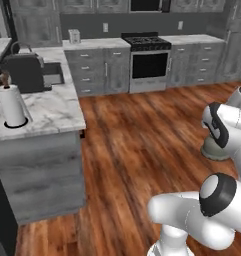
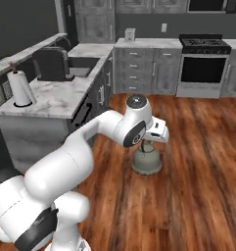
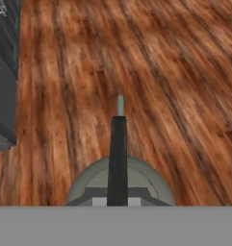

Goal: The kettle is done boiling. Turn off the stove, then wait for 300 timesteps before moving the kettle to the dining table.

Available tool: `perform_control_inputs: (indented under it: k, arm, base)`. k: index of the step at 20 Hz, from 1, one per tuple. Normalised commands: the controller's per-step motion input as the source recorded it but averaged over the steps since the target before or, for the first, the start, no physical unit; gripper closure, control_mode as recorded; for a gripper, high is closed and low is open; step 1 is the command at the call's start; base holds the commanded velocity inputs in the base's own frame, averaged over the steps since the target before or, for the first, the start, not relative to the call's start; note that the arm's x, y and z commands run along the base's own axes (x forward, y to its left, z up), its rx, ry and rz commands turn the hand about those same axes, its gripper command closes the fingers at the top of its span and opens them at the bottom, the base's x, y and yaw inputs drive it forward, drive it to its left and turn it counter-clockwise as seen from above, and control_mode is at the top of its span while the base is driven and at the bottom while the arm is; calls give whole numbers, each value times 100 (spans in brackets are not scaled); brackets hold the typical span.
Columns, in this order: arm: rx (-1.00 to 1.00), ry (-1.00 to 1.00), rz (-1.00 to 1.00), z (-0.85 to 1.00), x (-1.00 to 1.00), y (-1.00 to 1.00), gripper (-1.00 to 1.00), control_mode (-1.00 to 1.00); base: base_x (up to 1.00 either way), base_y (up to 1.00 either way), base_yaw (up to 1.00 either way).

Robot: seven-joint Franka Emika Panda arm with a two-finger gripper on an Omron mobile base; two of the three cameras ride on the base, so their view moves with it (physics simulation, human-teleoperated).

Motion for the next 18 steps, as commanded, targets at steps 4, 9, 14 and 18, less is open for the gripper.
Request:
perform_control_inputs:
  k: [4, 9, 14, 18]
  arm:
    - [0, 0, 0, 0, 0, 0, 100, 100]
    - [0, 0, 0, 0, 0, 0, 100, 100]
    - [0, 0, 0, 0, 0, 0, 100, 100]
    - [0, 0, 0, 0, 0, 0, 100, 100]
  base:
    - [1, 79, -37]
    - [-7, 67, -37]
    - [-36, 49, -43]
    - [-39, 52, -45]
